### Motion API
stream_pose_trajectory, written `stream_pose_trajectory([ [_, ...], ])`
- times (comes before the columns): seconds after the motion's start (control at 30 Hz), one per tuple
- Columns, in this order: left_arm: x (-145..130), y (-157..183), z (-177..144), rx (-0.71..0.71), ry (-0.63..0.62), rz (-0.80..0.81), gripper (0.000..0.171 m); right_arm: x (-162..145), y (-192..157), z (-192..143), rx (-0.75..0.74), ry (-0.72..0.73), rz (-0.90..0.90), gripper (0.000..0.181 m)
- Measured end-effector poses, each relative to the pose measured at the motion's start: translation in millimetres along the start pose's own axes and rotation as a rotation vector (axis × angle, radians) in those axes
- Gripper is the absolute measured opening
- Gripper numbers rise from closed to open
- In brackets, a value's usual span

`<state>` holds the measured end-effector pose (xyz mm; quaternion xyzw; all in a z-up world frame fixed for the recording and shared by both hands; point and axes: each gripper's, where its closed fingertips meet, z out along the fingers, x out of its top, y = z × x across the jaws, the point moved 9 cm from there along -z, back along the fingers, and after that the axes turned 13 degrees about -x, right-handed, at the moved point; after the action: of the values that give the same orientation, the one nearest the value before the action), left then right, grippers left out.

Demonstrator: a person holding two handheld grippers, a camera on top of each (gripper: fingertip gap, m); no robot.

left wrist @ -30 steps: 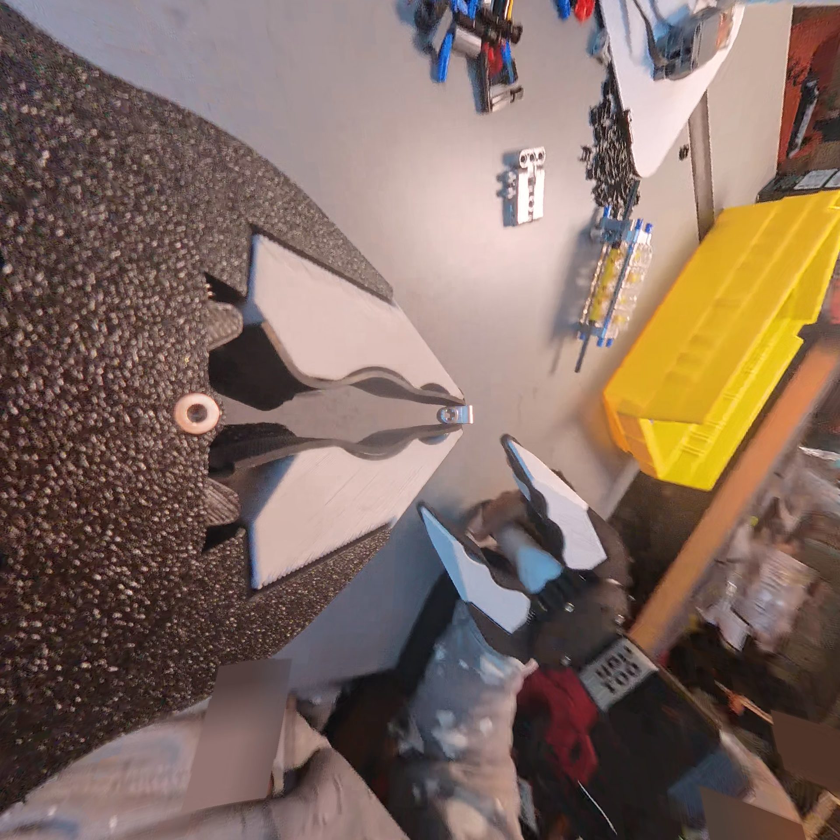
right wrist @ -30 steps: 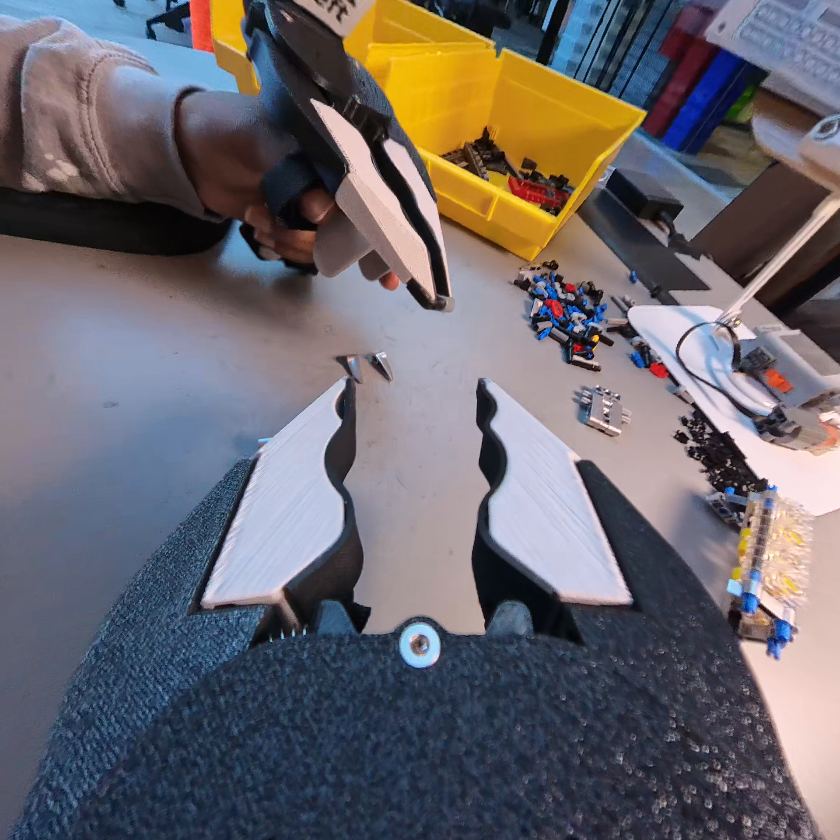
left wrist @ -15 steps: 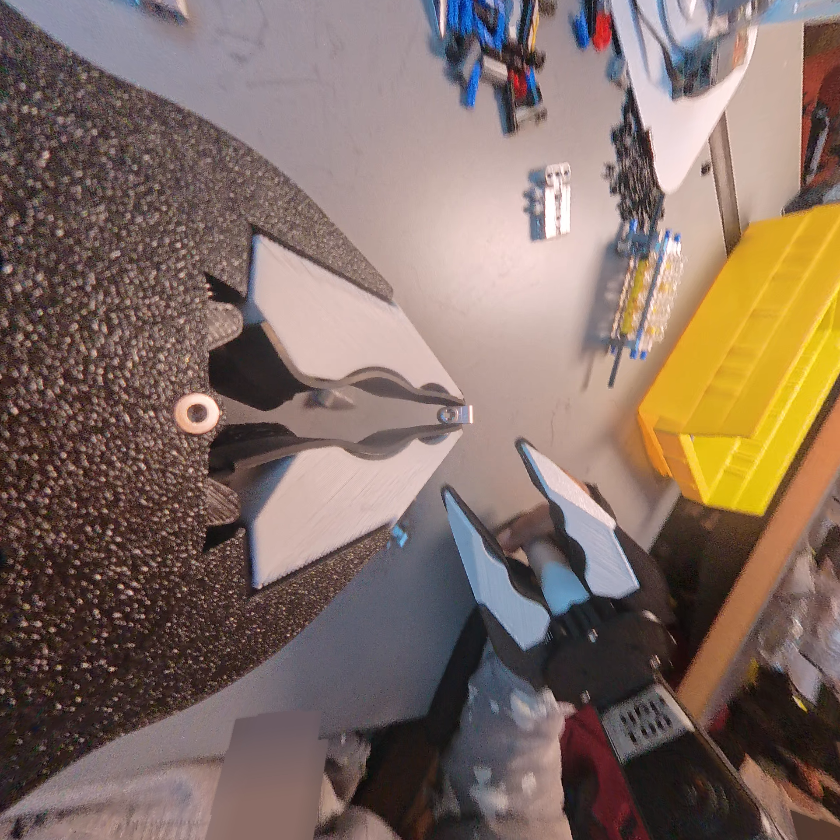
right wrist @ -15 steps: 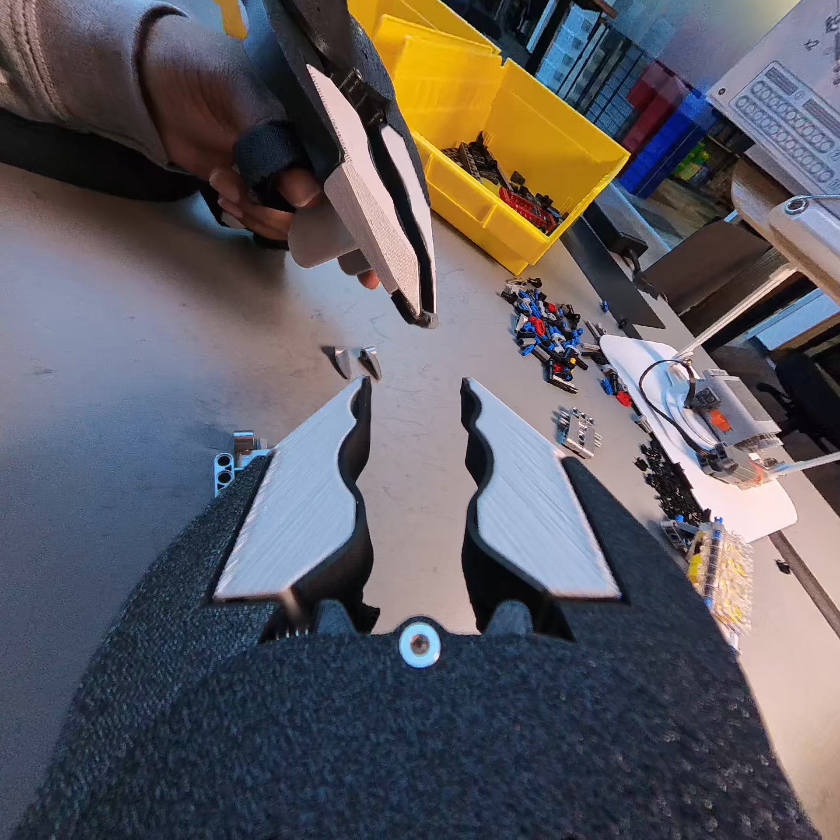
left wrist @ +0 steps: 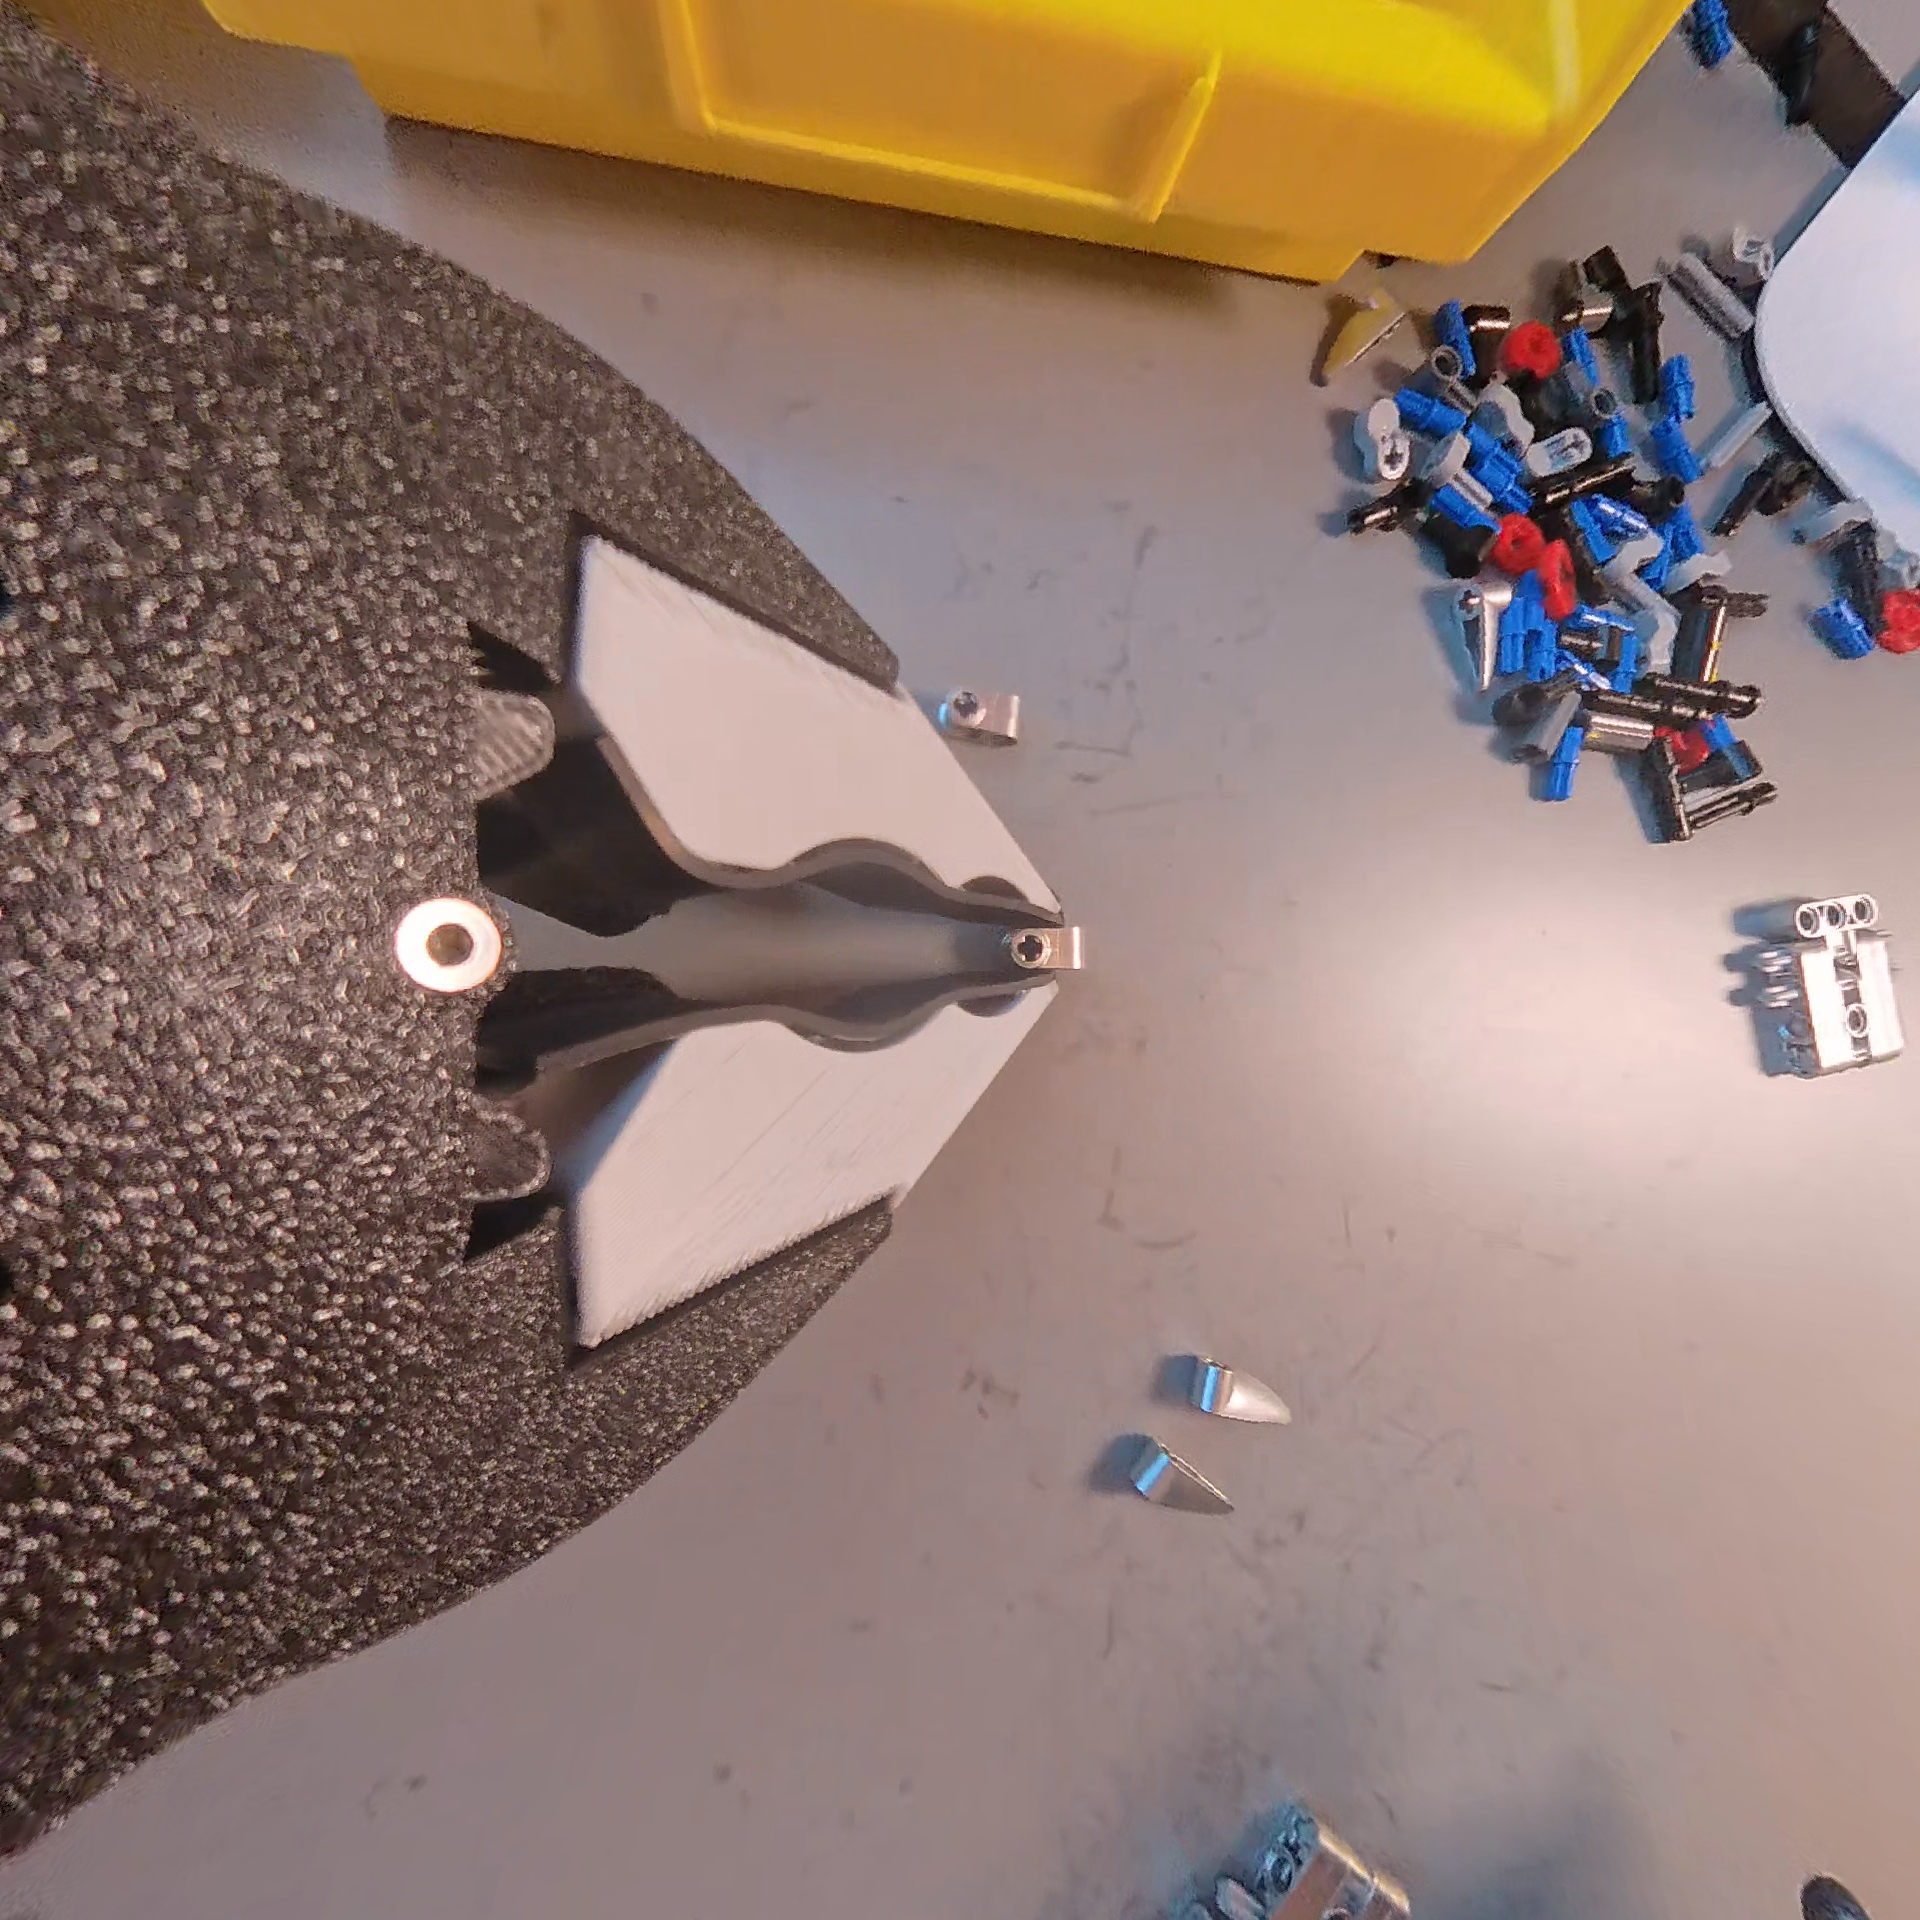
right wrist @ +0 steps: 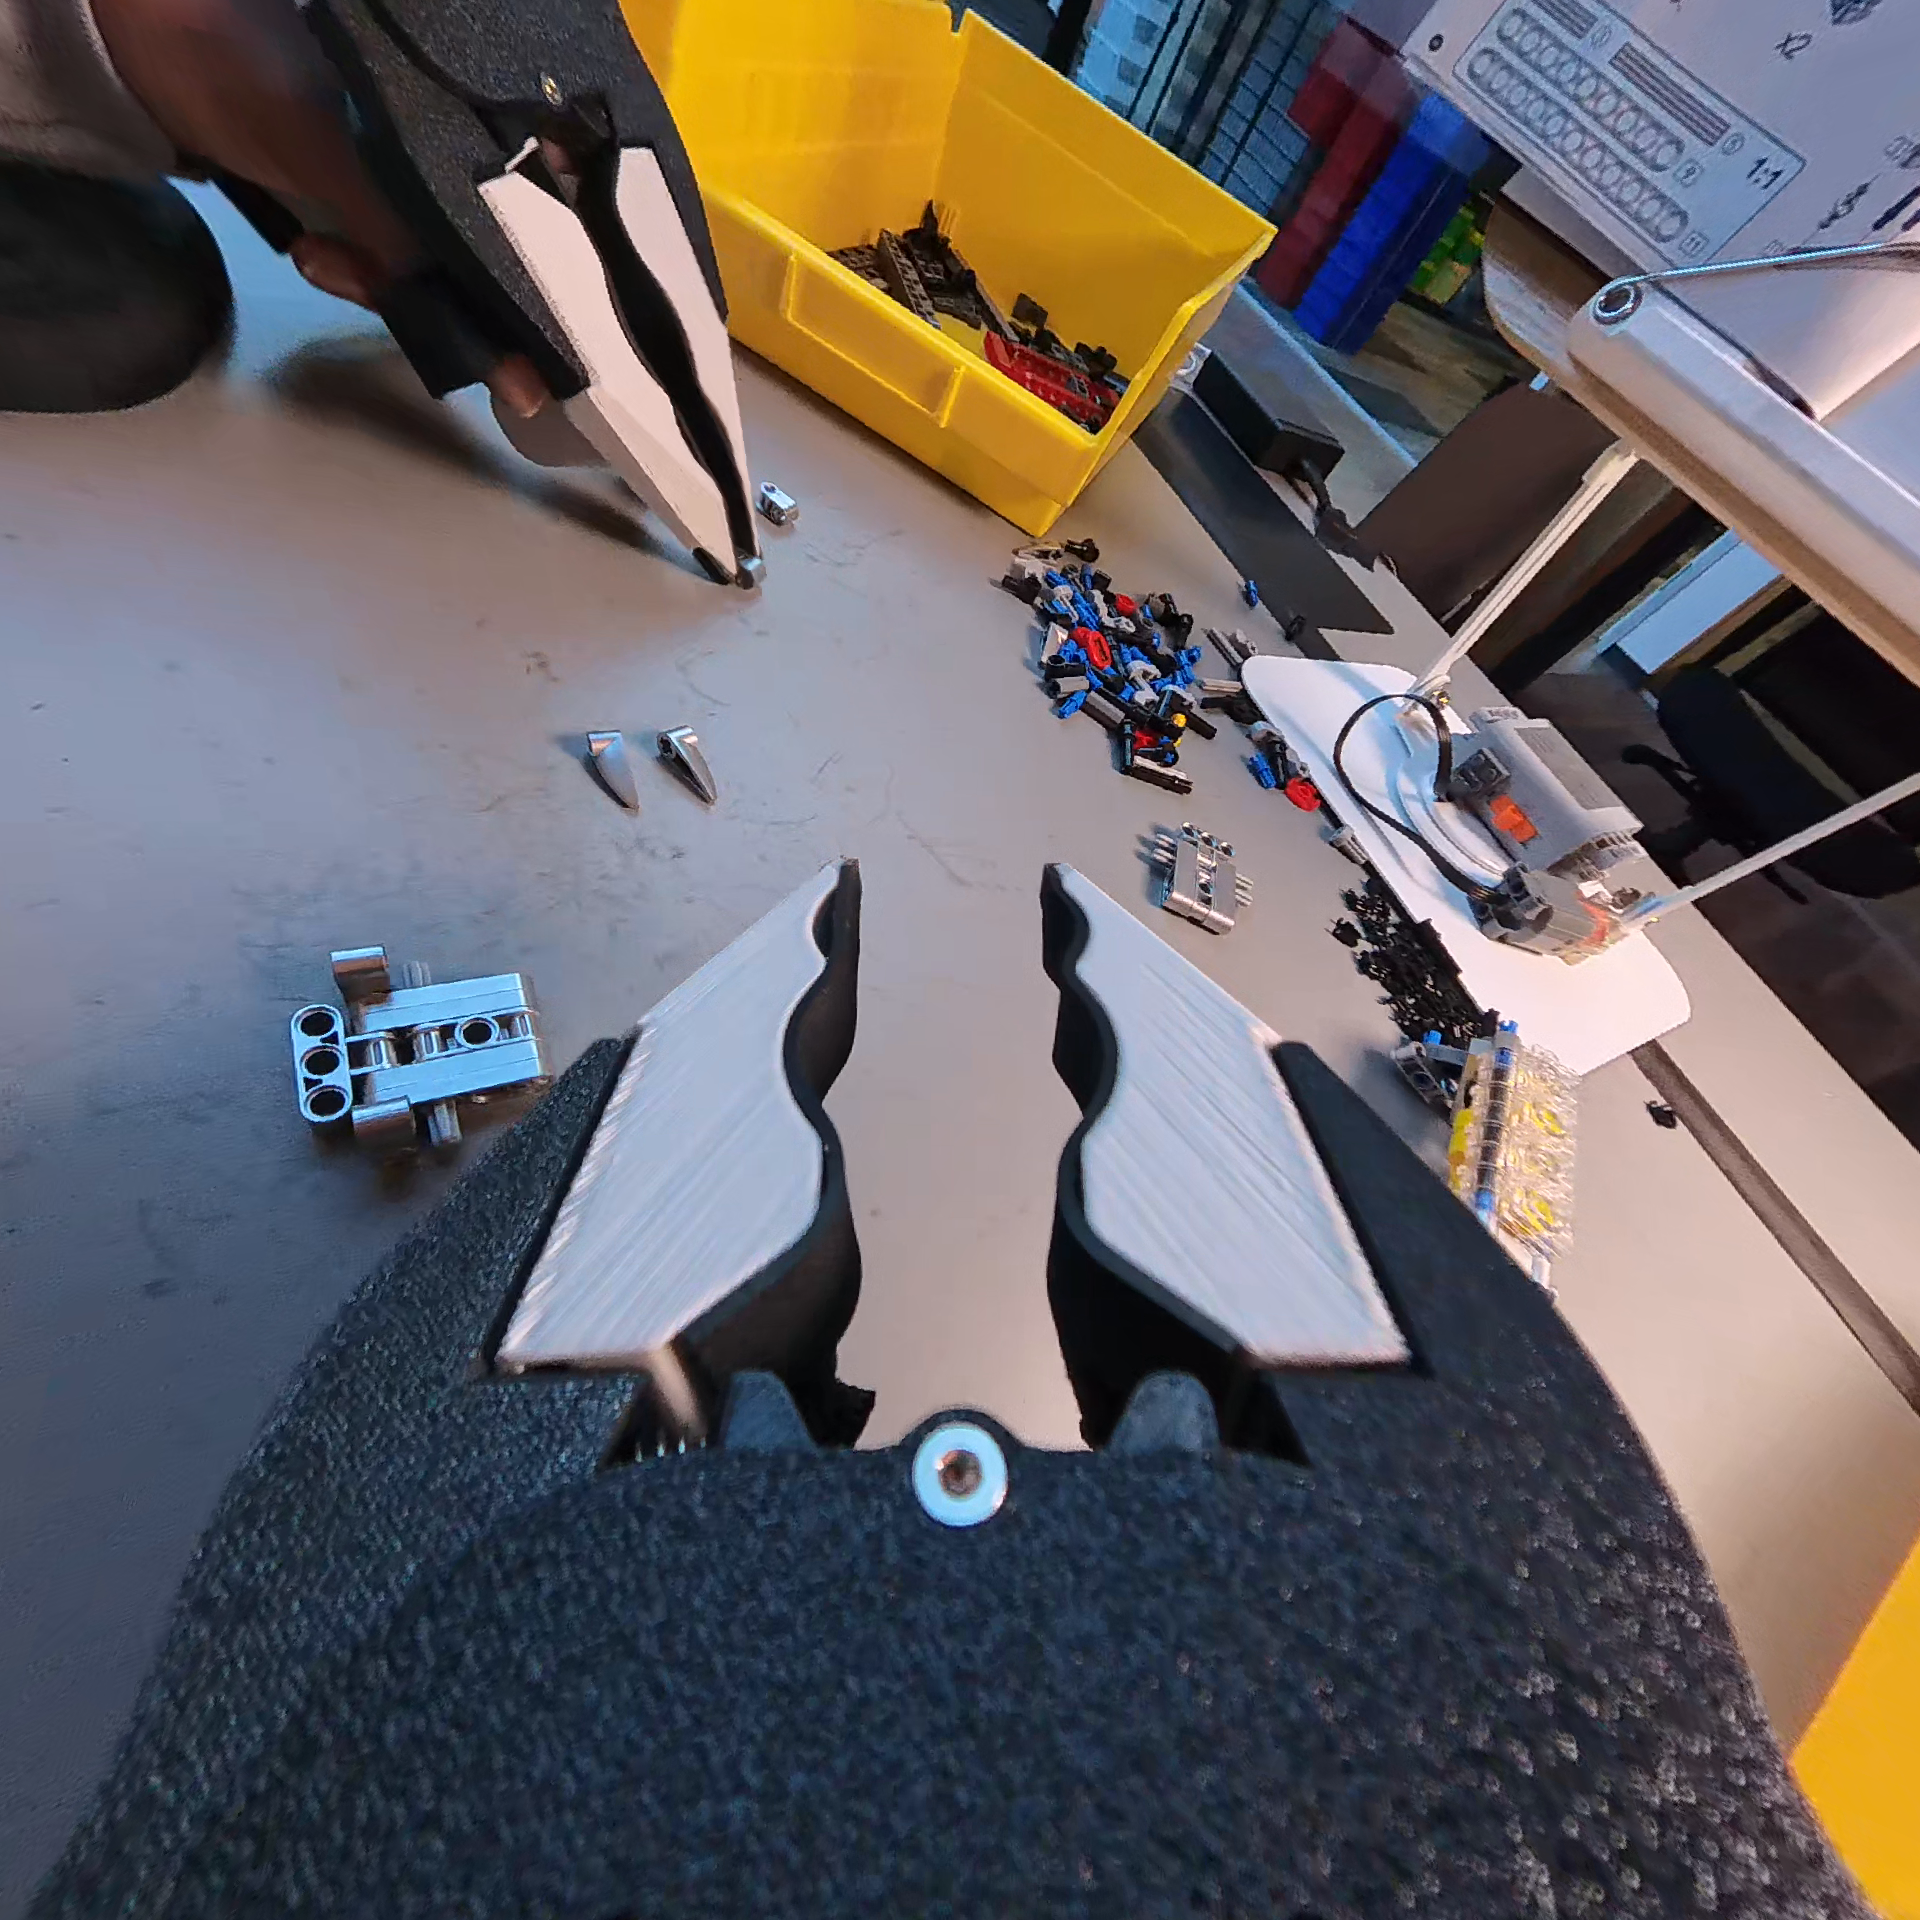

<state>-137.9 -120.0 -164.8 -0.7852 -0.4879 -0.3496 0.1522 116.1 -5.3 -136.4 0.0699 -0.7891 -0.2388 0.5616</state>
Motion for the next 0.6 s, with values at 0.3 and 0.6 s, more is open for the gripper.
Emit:
stream_pose_trajectory([
  [0.3,-2,-13,-35,-0.056,0.142,-0.078,0.015,-2,2,-3,0.009,-0.014,0.019,0.034],
  [0.6,-9,-34,-23,0.065,0.107,-0.142,0.022,-1,4,-6,0.017,-0.017,0.054,0.034],
])
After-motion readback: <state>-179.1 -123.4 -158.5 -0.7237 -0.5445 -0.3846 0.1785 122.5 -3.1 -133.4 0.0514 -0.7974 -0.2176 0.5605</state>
